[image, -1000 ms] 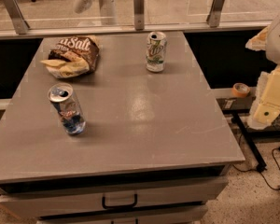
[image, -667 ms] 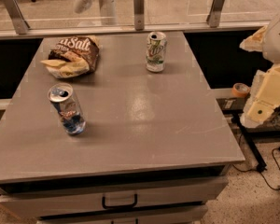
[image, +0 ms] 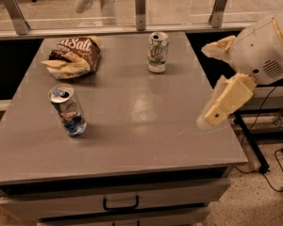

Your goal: Move redbull can near 7up can

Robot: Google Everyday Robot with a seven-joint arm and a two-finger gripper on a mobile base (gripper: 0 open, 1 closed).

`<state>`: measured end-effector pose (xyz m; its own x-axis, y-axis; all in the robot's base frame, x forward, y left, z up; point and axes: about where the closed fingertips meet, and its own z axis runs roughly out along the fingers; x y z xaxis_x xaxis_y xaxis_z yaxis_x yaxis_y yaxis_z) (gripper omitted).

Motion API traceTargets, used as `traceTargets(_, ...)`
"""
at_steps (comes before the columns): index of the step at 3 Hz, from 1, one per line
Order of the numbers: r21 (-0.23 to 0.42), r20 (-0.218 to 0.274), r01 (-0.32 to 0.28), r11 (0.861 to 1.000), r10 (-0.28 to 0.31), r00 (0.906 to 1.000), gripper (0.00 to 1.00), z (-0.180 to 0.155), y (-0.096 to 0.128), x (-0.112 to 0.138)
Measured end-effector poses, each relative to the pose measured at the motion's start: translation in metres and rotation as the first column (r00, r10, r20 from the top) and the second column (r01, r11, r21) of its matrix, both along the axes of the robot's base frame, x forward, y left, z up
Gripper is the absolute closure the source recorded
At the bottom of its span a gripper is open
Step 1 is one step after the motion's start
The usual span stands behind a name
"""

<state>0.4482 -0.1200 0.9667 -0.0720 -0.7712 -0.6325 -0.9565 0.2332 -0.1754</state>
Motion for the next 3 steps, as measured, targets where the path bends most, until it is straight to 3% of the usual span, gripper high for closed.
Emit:
traceTargets(1,0.168,0.042,-0.07,0.983,0.063,0.9971,0.0,0.007,0.05,0.004)
traceTargets(2,0.196,0.052,-0.079,0.977,0.07,0.9962,0.0,0.017,0.059,0.001)
traceTargets(3,0.216,0.03,-0.096,0.972,0.092,0.9953,0.0,0.01,0.074,-0.004)
